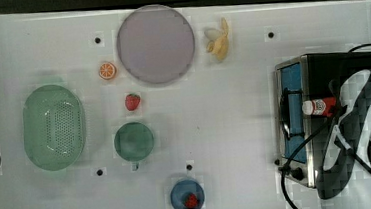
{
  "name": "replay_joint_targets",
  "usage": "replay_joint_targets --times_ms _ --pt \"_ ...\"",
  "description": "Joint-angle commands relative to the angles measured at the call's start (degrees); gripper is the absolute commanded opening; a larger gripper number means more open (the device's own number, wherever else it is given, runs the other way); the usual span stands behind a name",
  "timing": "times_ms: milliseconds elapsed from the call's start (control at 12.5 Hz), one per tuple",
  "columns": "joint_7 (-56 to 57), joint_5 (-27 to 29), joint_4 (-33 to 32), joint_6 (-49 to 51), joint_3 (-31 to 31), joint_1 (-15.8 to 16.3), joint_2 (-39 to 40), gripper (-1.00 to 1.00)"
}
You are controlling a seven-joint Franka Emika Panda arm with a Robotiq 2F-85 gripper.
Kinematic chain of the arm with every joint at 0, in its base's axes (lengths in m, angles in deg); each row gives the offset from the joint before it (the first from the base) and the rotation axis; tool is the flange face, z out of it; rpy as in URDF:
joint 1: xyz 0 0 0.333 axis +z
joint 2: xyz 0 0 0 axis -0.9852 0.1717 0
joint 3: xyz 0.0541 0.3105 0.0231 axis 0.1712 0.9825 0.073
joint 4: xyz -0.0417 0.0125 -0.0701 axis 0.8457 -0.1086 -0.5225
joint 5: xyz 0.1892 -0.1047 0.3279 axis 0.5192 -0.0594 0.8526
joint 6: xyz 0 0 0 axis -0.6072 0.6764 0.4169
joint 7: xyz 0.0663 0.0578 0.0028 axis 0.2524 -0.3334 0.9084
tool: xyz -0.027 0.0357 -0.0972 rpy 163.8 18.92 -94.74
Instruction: Pick Ketchup from oven and place it on table.
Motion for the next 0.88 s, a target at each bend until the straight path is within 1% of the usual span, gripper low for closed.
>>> replay_joint_targets --times_ms 80,240,480,720,880 --pt "3.8 -1.6 4.6 1.2 -0.1 1.2 -3.4 0.24" --pt "6.9 -4.2 7.2 5.7 0.2 4.0 -5.8 0.24" --pt "7.2 -4.5 9.5 15.6 2.3 9.3 -10.0 0.24" --pt "7.2 -4.6 9.6 22.9 5.4 14.1 -14.0 0.24" --pt "6.8 -4.6 9.2 26.0 8.2 16.5 -15.4 0.24"
